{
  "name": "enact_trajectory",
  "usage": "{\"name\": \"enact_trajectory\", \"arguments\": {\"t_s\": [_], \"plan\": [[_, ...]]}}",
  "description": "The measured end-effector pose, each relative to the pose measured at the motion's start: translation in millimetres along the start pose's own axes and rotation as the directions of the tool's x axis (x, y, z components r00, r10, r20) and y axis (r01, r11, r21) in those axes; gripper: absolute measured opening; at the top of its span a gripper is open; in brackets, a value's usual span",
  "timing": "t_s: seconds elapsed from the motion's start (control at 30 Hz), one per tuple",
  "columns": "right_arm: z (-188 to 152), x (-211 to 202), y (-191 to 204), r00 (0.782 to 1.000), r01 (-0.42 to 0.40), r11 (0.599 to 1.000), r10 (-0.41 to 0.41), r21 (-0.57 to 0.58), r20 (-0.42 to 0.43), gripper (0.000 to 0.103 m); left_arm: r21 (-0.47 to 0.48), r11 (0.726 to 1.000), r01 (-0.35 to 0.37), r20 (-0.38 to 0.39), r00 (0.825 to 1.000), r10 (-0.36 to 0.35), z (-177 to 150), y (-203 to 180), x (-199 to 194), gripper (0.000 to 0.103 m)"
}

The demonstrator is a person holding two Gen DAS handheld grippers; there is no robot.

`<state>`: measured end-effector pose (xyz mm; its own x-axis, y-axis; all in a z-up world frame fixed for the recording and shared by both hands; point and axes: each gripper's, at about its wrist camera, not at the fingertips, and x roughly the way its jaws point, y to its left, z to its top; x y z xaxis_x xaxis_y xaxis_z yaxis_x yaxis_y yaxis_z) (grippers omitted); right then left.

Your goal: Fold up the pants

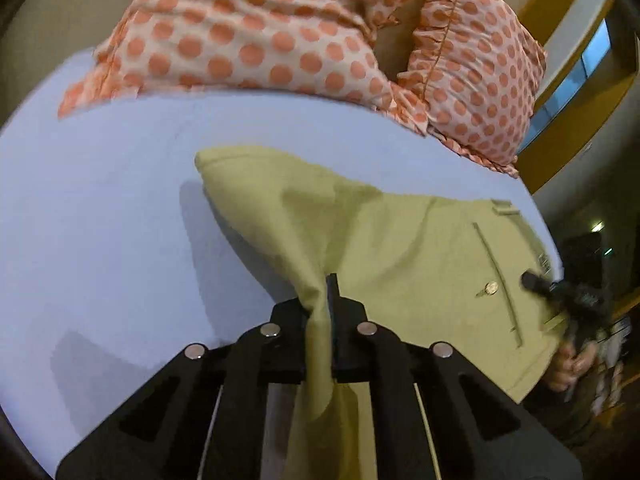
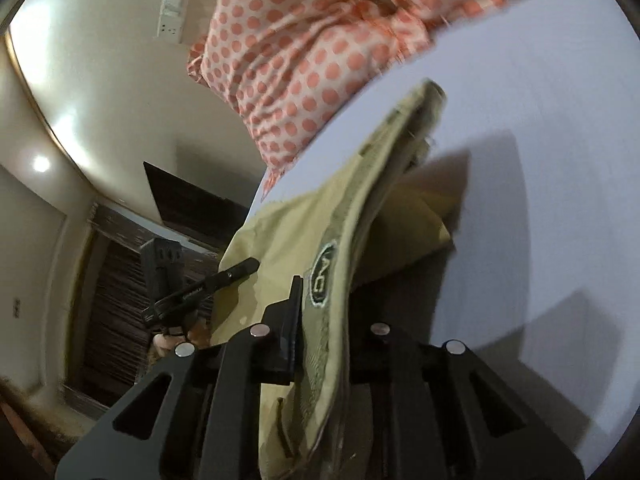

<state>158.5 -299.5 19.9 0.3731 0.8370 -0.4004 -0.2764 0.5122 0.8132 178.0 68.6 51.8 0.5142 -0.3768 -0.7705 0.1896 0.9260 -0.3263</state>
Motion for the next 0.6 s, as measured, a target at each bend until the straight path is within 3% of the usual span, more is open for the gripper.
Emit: {"name": "enact_trajectory", "arguments": {"t_s": [0.17,0.23,0.3,0.33,0.37,0.4,0.47,0.5,0.53,0.6], "plan": [[57,-2,13,0.99,0.095,0.995,-0.09,-0.042,0.109,0.015,0.03,0.995,-0.092,0.109,0.99,0.088,58,-20,19,0.007],[73,2,3,0.976,0.168,0.986,-0.165,-0.015,0.142,0.016,0.041,0.983,-0.179,0.114,0.978,0.173,78,-24,44,0.011],[80,16,-16,0.94,0.321,0.947,-0.321,0.018,0.12,0.025,0.03,0.959,-0.281,0.077,0.957,0.278,86,-23,64,0.013],[79,21,-24,0.909,0.405,0.914,-0.406,0.037,0.091,0.035,0.019,0.953,-0.302,0.068,0.952,0.3,86,-20,65,0.019],[76,21,-29,0.892,0.442,0.896,-0.444,0.044,0.078,0.042,0.011,0.952,-0.305,0.081,0.95,0.303,84,-19,61,0.02],[73,14,-33,0.882,0.459,0.887,-0.462,0.052,0.093,0.048,0.004,0.949,-0.314,0.113,0.944,0.311,80,-16,51,0.021],[66,-14,-24,0.823,0.527,0.848,-0.527,0.059,0.213,0.053,-0.002,0.944,-0.329,0.191,0.927,0.323,67,-16,24,0.025],[63,-22,-19,0.818,0.523,0.851,-0.517,0.048,0.253,0.053,-0.007,0.959,-0.283,0.219,0.936,0.278,59,-17,10,0.029],[61,-28,-13,0.833,0.49,0.871,-0.478,0.029,0.279,0.053,-0.007,0.973,-0.231,0.229,0.947,0.226,53,-20,0,0.034],[54,-26,2,0.906,0.357,0.933,-0.338,-0.031,0.255,0.053,0.022,0.996,-0.087,0.223,0.971,0.08,38,-33,-13,0.04]]}}
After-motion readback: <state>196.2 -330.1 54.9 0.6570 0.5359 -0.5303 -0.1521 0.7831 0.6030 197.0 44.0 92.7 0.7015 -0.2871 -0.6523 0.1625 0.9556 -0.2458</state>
